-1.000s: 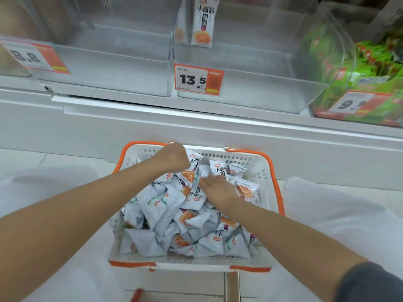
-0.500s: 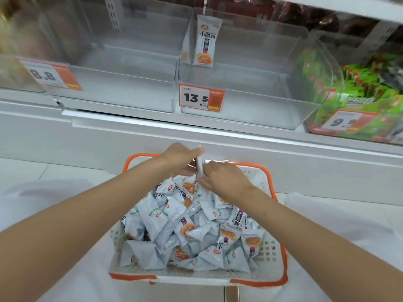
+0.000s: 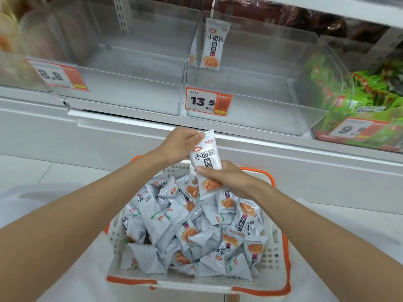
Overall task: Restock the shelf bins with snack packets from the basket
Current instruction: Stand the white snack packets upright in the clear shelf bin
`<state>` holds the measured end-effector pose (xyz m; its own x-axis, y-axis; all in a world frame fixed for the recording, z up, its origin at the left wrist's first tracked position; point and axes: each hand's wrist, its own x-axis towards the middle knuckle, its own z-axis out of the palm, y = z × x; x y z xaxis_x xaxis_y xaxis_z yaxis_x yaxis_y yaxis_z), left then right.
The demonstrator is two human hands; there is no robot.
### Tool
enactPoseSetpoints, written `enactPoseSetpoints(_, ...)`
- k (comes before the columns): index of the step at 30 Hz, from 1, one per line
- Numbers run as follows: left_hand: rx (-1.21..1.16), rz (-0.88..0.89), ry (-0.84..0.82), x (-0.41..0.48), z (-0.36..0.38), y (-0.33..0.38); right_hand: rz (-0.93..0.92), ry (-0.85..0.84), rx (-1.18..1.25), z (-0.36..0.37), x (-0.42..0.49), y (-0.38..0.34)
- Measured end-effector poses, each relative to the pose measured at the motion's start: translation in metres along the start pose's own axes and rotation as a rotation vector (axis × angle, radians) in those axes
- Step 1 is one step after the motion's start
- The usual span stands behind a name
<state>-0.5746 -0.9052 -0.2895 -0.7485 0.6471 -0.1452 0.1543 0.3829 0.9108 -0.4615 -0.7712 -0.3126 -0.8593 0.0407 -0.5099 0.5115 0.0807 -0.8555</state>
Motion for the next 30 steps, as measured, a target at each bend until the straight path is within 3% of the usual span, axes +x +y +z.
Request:
enactPoseSetpoints(4,0.016,0.046,0.109,0.007,-0.003,-0.004,-0.043,-0.020,0.070,0.005,-0.001,0.000)
enactPoseSetpoints(9,-0.001,0.018,0.154,0.008,-0.003,-0.004,-0.102,0.000,-0.111,0.007,0.002,-0.004)
enactPoseSetpoints(13,0.004,0.030,0.130,0.008,-0.003,-0.005,-0.120,-0.083,-0.197,0.005,-0.006,-0.004)
enactPoseSetpoints(15,0.034,0.064,0.089,0.009,-0.007,0.000,-0.117,-0.104,-0.141,0.005,-0.010,-0.007)
enactPoseSetpoints(18,0.042,0.103,0.086,0.010,-0.014,0.010,-0.107,-0.004,-0.012,-0.010,-0.011,-0.015)
enactPoseSetpoints(25,-0.050,0.155,0.151,0.014,-0.020,0.045,-0.157,0.034,-0.131,-0.039,-0.027,-0.046)
enactPoseSetpoints(30,-0.325,0.185,0.145,0.025,-0.029,0.102,-0.220,0.042,-0.001,-0.077,-0.036,-0.081)
